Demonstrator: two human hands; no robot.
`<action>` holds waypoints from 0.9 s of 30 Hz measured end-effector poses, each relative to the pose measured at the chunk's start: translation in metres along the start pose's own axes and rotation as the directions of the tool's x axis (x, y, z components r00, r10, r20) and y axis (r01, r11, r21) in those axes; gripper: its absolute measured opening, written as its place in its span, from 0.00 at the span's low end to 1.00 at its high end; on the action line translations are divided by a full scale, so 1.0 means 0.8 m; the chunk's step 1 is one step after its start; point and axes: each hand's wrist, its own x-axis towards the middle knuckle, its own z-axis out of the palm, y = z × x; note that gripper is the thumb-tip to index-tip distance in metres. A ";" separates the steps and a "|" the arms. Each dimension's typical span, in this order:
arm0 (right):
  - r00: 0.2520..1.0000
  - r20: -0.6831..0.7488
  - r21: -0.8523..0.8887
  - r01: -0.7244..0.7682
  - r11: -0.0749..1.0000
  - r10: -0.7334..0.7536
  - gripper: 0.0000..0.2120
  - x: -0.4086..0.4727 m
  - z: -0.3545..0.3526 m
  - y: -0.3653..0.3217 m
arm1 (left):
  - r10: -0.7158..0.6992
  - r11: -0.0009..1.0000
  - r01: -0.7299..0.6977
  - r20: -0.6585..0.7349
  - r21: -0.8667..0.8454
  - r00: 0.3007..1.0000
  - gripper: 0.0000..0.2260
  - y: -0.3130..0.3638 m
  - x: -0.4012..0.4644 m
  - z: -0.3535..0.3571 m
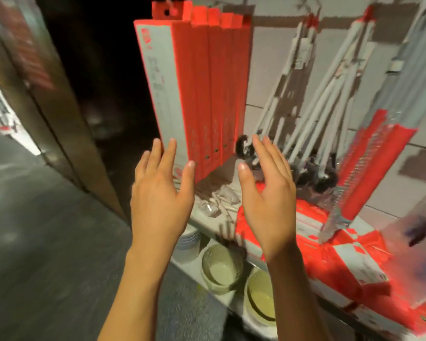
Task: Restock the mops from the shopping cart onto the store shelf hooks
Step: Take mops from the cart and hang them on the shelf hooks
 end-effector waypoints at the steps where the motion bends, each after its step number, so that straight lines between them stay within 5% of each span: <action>1: 1.000 0.028 0.010 0.006 1.000 -0.006 0.25 -0.006 0.016 -0.009 | -0.028 1.000 0.028 -0.007 -0.003 1.000 0.30 -0.016 -0.003 -0.012; 14: 0.880 0.441 0.254 0.066 0.965 -0.176 0.24 -0.118 0.297 -0.215 | -0.398 0.897 0.430 -0.235 0.104 0.887 0.26 -0.275 -0.054 -0.253; 27: 0.599 0.696 0.475 0.031 0.879 -0.397 0.23 -0.260 0.518 -0.404 | -0.612 0.677 0.735 -0.522 0.045 0.595 0.26 -0.459 -0.163 -0.470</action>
